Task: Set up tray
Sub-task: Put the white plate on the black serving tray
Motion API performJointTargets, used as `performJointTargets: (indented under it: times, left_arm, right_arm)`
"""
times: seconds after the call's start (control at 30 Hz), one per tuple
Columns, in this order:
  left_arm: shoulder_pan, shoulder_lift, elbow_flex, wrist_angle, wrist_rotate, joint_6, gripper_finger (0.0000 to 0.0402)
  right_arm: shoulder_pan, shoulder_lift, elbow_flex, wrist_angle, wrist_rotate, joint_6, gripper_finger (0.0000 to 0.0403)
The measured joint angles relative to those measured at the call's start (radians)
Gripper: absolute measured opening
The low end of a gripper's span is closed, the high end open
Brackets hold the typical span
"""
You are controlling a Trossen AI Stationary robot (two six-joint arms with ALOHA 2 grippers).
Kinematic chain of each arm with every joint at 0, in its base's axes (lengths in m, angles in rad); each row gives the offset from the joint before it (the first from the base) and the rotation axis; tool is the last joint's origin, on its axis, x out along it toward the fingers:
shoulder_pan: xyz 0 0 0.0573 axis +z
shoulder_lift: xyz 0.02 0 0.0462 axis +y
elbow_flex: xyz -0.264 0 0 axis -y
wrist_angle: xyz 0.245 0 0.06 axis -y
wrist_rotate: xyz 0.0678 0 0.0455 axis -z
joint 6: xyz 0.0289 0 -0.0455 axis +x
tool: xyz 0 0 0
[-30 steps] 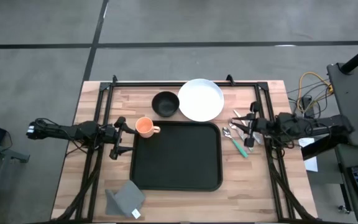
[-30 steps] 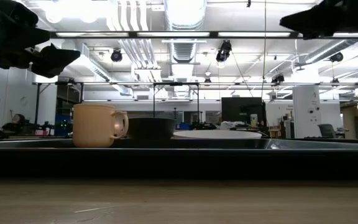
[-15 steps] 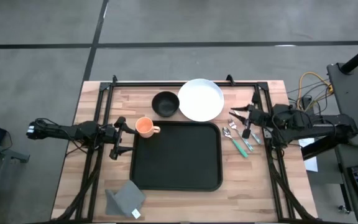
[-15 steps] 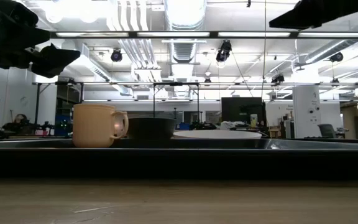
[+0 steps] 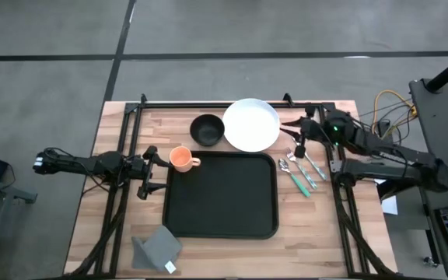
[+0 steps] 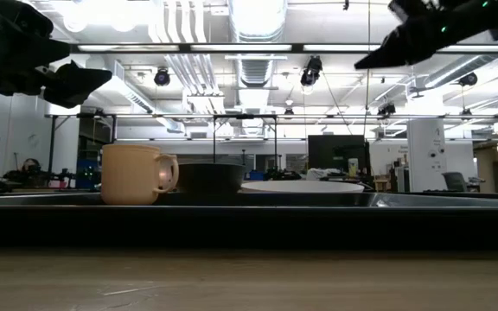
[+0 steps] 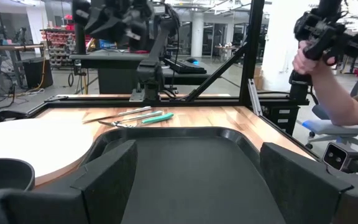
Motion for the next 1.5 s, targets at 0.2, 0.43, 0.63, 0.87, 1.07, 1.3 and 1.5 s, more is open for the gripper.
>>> performJointTargets:
  times: [0.2, 0.43, 0.63, 0.87, 1.07, 1.3, 1.5]
  left_arm:
    - [0.0, 0.0, 0.0, 0.0, 0.0, 0.0, 0.0315]
    - [0.0, 0.0, 0.0, 0.0, 0.001, 0.0, 0.0315]
    - [0.0, 0.0, 0.0, 0.0, 0.005, 0.0, 0.0315]
    - [0.0, 0.0, 0.0, 0.0, 0.005, 0.0, 0.0315]
    - [0.0, 0.0, 0.0, 0.0, 0.004, 0.0, 0.0315]
    - [0.0, 0.0, 0.0, 0.0, 0.004, 0.0, 0.0315]
    - [0.0, 0.0, 0.0, 0.0, 0.003, 0.0, 0.0315]
  right_arm:
    - [-0.198, 0.104, 0.0, 0.039, -0.222, -0.008, 0.0068]
    - [-0.286, 0.172, 0.0, 0.052, -0.292, -0.059, 0.0068]
    - [-0.284, 0.187, 0.0, 0.049, -0.295, -0.078, 0.0068]
    - [-0.285, 0.216, 0.0, 0.017, -0.295, -0.128, 0.0077]
    - [-0.285, 0.258, 0.0, 0.018, -0.293, -0.168, 0.012]
    - [-0.274, 0.274, 0.0, -0.015, -0.292, -0.263, 0.0165]
    - [-0.228, 0.284, -0.001, -0.042, -0.293, -0.362, 0.0183]
